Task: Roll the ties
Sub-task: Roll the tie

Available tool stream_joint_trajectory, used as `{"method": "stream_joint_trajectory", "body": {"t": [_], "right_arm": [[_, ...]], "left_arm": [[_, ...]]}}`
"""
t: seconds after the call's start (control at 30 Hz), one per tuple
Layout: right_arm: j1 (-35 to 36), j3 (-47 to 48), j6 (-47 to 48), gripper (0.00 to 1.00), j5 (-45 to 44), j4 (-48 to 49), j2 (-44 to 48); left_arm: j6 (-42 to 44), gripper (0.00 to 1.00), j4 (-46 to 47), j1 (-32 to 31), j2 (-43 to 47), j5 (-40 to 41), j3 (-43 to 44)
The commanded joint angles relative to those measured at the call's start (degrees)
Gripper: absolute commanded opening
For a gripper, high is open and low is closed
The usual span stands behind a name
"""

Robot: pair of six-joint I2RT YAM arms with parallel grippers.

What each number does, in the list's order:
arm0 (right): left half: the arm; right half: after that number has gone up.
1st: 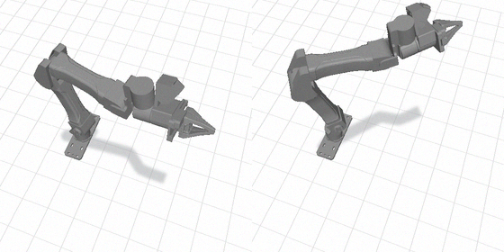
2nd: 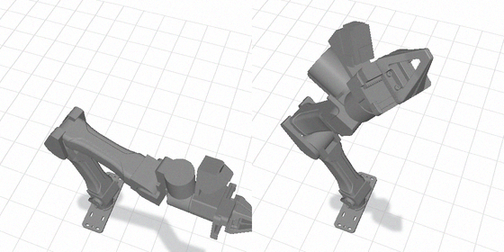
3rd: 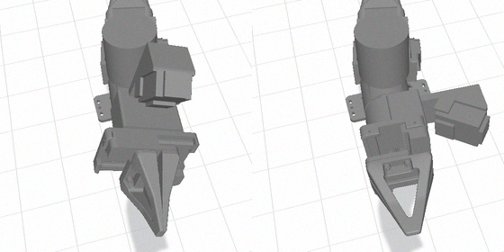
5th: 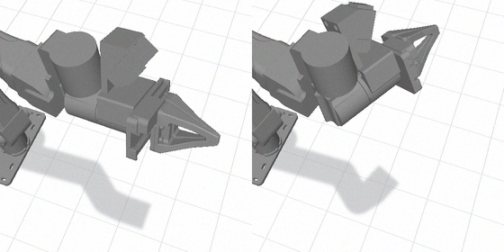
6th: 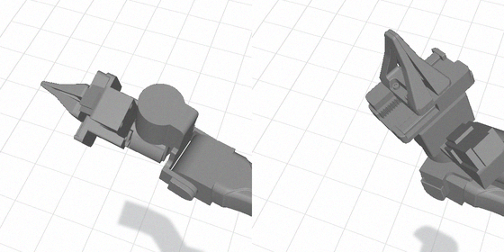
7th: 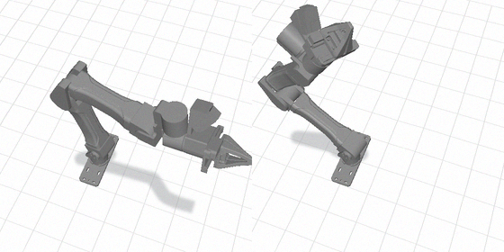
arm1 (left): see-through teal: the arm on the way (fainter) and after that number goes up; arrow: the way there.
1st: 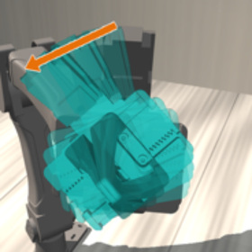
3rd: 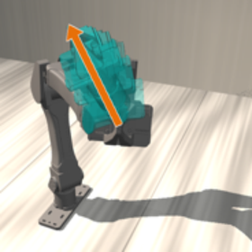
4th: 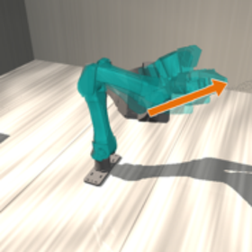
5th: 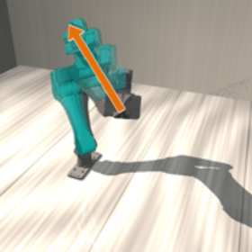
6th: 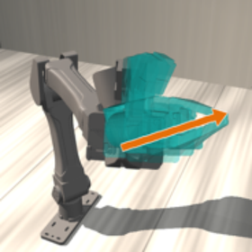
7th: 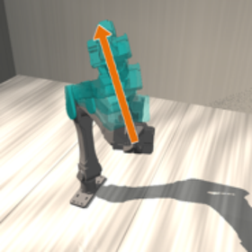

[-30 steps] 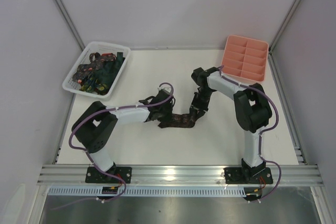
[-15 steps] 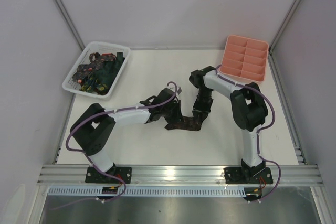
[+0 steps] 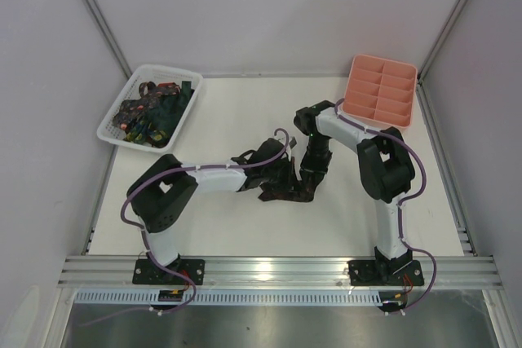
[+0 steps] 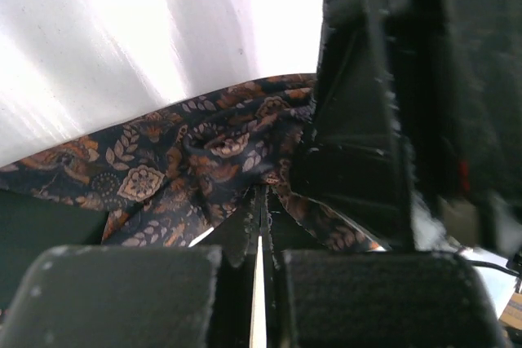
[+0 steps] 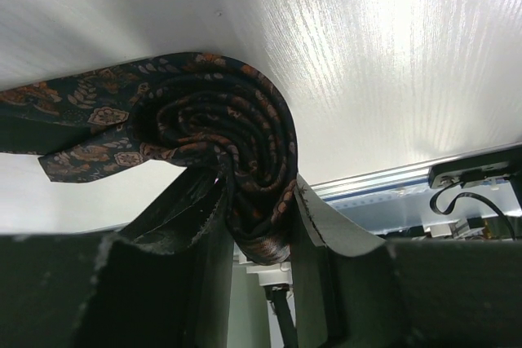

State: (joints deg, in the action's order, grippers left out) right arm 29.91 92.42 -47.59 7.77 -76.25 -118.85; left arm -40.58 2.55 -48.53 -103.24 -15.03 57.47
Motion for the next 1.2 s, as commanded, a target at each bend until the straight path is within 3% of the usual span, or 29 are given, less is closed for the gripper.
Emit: {"method": "stream_joint_trajectory", "body": {"t": [0.0,0.13,0.2,0.27,0.43,1.17], "right_arm": [[0.06,2.15,-1.36,0.08,0.23,-4.7,-0.51],[0.41,2.06,-0.83,0.15,2.6,-3.91,-0.24],[0.5,2.06,-0.39,0.22,3.92,-3.56,-0.16],[0.67,2.15,-0.05,0.36,4.88,-3.03,0.11],[0.76,3.64,0.4,0.49,6.64,-3.03,0.02],[-0.03,7.68,-0.13,0.53,10.95,-1.62,-1.82]], "left_arm": [[-0.99,0.0,1.76,0.02,-1.35,-0.53,2.56],[-0.82,0.0,0.53,0.02,-2.05,0.7,3.44],[-0.65,0.0,0.44,0.28,-1.44,1.57,3.0],[-0.47,0.0,-0.43,0.54,-0.65,2.45,2.82],[0.06,0.0,-0.7,1.95,-0.03,2.46,1.94],[1.38,0.0,-2.11,6.26,1.64,3.16,1.15]]}}
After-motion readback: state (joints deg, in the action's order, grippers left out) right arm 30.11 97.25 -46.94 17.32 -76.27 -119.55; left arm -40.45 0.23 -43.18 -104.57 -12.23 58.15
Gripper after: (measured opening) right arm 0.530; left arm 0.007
